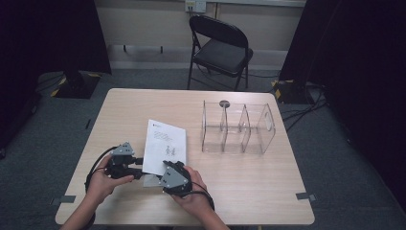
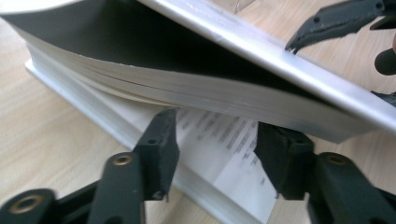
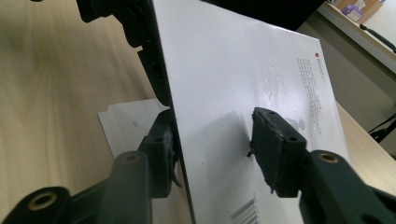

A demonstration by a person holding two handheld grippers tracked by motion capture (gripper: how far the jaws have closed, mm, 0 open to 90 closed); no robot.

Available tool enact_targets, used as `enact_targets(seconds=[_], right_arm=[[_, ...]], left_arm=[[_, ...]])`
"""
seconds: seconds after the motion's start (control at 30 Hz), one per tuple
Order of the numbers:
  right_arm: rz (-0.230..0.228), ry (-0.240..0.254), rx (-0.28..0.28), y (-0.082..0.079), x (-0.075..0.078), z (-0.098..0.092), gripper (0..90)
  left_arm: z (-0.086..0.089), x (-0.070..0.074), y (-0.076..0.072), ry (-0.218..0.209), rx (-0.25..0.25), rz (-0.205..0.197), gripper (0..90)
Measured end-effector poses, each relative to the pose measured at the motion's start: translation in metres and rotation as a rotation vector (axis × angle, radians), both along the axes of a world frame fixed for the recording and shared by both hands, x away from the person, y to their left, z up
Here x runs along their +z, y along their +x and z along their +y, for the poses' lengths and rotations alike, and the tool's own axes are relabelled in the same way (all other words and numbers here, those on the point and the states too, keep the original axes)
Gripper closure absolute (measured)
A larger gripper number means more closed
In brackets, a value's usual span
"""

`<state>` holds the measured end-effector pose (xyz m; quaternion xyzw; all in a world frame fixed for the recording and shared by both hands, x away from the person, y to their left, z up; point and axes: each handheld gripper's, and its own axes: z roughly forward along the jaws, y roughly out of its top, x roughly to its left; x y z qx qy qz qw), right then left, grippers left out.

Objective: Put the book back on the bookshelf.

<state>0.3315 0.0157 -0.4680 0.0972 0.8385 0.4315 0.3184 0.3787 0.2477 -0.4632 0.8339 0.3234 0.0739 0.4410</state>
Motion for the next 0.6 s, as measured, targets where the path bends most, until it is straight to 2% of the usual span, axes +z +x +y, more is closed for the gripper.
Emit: enact_targets(seconds=[0.03, 0.07, 0.13, 0.17, 0.2, 0.43, 0.47, 0.5, 0.53, 0.6], right_arm=[[0.000, 0.000, 0.000, 0.000, 0.000, 0.000, 54.0], [0.013, 0.009, -0.003, 0.001, 0.005, -0.003, 56.0], [0.020, 0.015, -0.003, 0.001, 0.008, -0.005, 57.0], [0.023, 0.030, -0.010, 0.002, 0.014, -0.008, 59.0], [0.026, 0.040, -0.014, 0.002, 0.017, -0.009, 59.8], [0.036, 0.054, -0.042, 0.007, 0.033, -0.016, 64.0], [0.038, 0.063, -0.053, 0.010, 0.040, -0.019, 65.4], [0.038, 0.063, -0.053, 0.010, 0.040, -0.019, 65.4], [0.048, 0.071, -0.061, 0.013, 0.048, -0.021, 66.2], [0.044, 0.063, -0.066, 0.015, 0.053, -0.021, 67.0]], left_arm=[[0.000, 0.000, 0.000, 0.000, 0.000, 0.000, 43.8], [0.001, 0.000, 0.000, 0.020, 0.004, -0.023, 41.8], [0.002, 0.000, 0.000, 0.006, 0.003, -0.023, 40.1], [0.004, -0.001, 0.000, -0.001, -0.002, -0.027, 37.7], [0.007, -0.001, -0.001, 0.015, -0.010, -0.037, 37.6], [0.016, -0.003, -0.002, -0.005, -0.019, -0.022, 36.5], [0.018, -0.003, -0.002, 0.022, -0.034, -0.038, 35.9], [0.018, -0.003, -0.002, 0.022, -0.034, -0.038, 34.3], [0.020, -0.004, -0.002, 0.008, -0.027, -0.039, 31.0], [0.022, -0.004, -0.002, 0.018, -0.016, -0.036, 26.9]])
